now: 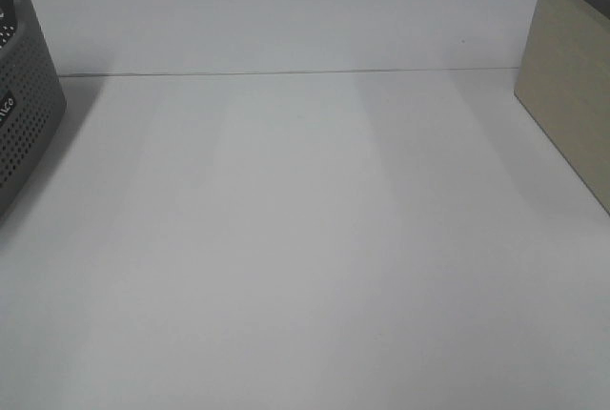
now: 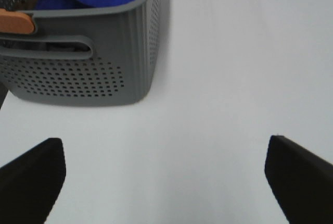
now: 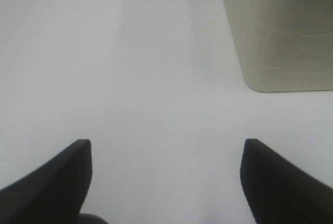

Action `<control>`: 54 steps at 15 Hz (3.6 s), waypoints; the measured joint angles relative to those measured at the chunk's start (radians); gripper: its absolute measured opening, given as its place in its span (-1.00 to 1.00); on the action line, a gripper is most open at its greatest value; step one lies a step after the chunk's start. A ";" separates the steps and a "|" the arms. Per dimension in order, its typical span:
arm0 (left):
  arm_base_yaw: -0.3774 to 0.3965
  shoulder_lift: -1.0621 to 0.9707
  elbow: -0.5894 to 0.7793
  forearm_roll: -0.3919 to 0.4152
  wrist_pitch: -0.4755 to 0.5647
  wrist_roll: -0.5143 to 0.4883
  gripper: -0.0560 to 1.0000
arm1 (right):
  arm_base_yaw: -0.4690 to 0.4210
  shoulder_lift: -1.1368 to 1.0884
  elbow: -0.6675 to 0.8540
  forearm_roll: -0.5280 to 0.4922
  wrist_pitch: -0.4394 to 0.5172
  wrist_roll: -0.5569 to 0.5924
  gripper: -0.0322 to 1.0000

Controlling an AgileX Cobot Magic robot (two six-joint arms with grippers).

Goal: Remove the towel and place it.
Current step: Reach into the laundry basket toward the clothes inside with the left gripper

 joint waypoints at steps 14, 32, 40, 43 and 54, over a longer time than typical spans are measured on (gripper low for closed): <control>0.000 -0.064 0.000 -0.003 0.001 0.000 0.97 | 0.000 0.000 0.000 0.010 0.000 0.000 0.55; 0.000 -0.064 0.000 -0.019 0.001 0.000 0.97 | 0.000 0.000 0.000 0.011 0.000 0.000 0.55; 0.000 -0.064 0.000 -0.021 0.001 0.000 0.97 | 0.000 0.000 0.000 0.011 0.000 0.000 0.55; 0.000 -0.064 0.000 -0.021 0.001 0.000 0.97 | 0.000 0.000 0.000 0.011 0.000 0.000 0.55; 0.000 0.216 -0.211 -0.039 0.020 0.283 0.97 | 0.000 0.000 0.000 0.011 0.000 0.000 0.55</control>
